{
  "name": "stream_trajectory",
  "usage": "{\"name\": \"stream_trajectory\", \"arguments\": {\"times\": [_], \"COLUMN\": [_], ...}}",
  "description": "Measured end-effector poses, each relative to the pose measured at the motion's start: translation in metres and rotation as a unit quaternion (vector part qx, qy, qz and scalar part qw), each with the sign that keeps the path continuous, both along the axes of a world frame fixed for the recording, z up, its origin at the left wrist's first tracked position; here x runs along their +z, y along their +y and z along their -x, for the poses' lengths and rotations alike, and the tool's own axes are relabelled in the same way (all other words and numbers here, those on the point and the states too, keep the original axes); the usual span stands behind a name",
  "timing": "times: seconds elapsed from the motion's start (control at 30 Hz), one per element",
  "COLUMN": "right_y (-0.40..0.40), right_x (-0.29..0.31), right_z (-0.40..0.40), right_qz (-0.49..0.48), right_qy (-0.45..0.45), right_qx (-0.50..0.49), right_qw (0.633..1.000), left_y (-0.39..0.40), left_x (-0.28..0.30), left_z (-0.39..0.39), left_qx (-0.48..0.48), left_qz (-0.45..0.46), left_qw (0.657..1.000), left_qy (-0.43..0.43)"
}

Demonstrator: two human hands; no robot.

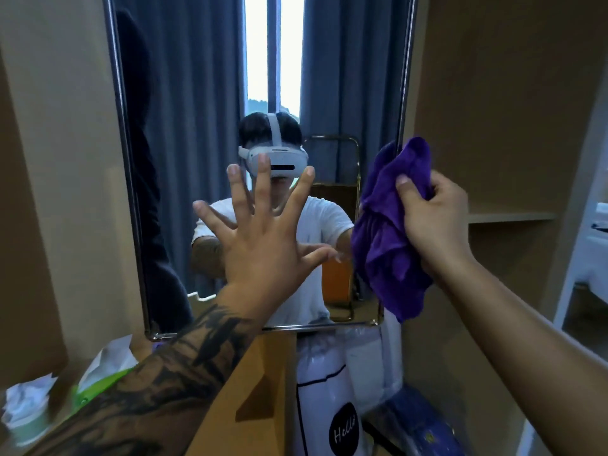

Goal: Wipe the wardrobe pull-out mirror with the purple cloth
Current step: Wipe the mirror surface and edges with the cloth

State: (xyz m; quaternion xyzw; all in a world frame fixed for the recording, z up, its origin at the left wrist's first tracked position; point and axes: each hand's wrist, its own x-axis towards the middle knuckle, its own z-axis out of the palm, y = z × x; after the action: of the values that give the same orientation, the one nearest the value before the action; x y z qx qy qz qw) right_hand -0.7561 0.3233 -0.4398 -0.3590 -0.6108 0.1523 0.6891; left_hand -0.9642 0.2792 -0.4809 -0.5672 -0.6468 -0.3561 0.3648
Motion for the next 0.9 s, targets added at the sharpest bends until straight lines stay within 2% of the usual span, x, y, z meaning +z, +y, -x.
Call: {"name": "stream_trajectory", "arguments": {"times": [0.07,0.23,0.43,0.63,0.83,0.9], "right_y": [-0.002,-0.015,-0.008,-0.025,-0.011,-0.012], "right_x": [0.001,-0.038,0.027,-0.046,0.035,0.033], "right_z": [0.001,0.000,-0.004,-0.004,-0.003,-0.001], "right_qz": [-0.014,0.040,-0.024,0.049,-0.038,-0.040], "right_qy": [0.009,-0.048,0.005,-0.040,-0.014,-0.015], "right_qx": [-0.003,-0.012,-0.004,0.006,-0.019,-0.007], "right_qw": [1.000,0.998,1.000,0.998,0.999,0.999], "left_y": [-0.001,-0.003,-0.006,-0.008,-0.009,-0.010], "left_x": [0.001,0.002,0.004,0.004,0.004,0.004], "left_z": [0.002,0.002,0.004,0.005,0.005,0.005], "left_qx": [-0.007,-0.017,-0.034,-0.045,-0.052,-0.047], "left_qz": [0.001,0.013,0.026,0.034,0.031,0.034], "left_qw": [1.000,1.000,0.999,0.998,0.998,0.998], "left_qy": [-0.001,-0.006,-0.022,-0.025,-0.025,-0.024]}}
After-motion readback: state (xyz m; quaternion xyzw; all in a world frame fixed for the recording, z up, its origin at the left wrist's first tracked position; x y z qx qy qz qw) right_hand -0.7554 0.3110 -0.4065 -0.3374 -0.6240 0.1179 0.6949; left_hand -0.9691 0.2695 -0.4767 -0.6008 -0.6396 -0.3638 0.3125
